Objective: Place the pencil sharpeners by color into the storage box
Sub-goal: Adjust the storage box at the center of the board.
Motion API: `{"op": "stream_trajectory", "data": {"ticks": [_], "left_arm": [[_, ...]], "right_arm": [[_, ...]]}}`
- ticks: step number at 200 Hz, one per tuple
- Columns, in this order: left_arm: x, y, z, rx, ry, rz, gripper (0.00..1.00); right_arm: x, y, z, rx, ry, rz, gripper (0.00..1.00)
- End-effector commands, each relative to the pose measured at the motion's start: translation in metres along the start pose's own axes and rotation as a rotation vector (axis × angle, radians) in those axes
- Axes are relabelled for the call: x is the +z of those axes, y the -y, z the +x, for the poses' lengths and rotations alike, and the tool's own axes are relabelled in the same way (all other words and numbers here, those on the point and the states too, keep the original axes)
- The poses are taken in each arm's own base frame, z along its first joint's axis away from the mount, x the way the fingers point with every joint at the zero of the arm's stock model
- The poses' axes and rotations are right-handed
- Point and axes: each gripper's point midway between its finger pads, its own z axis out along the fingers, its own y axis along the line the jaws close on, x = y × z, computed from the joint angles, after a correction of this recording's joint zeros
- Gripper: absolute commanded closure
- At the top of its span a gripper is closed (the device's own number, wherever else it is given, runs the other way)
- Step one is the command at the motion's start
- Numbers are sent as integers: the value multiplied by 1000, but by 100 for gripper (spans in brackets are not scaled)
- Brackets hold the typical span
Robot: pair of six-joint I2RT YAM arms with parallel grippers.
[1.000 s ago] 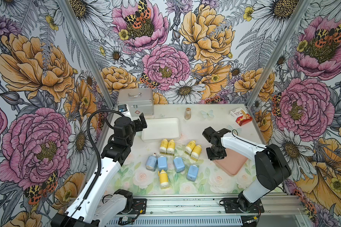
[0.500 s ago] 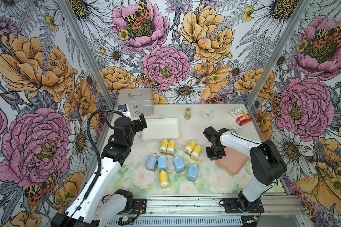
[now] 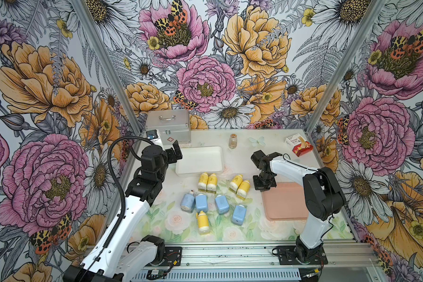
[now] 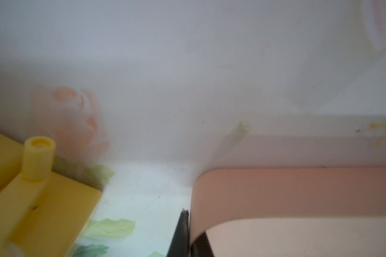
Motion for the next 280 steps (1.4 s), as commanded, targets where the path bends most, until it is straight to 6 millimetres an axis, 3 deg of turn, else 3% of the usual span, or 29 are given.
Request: {"op": "stream_trajectory", "data": {"ticks": [1, 77, 159, 188, 233, 280], "left_arm": [[-4, -3, 4, 20, -1, -13, 1], [-3, -3, 7, 26, -9, -19, 2], [-2, 0, 10, 39, -14, -21, 1], [-3, 0, 11, 47, -10, -35, 1], [-11, 5, 3, 45, 14, -18, 1], [-26, -11, -5, -4, 64, -73, 1]], "right_arm": [[-4, -7, -20, -14, 35, -30, 94], [-13, -4, -68, -43, 68, -16, 92], [-12, 1, -78, -73, 74, 14, 77], [-27, 0, -78, -57, 110, 2, 70], [-72, 1, -55, -39, 180, -18, 65], [-111, -16, 19, -167, 167, -21, 65]]}}
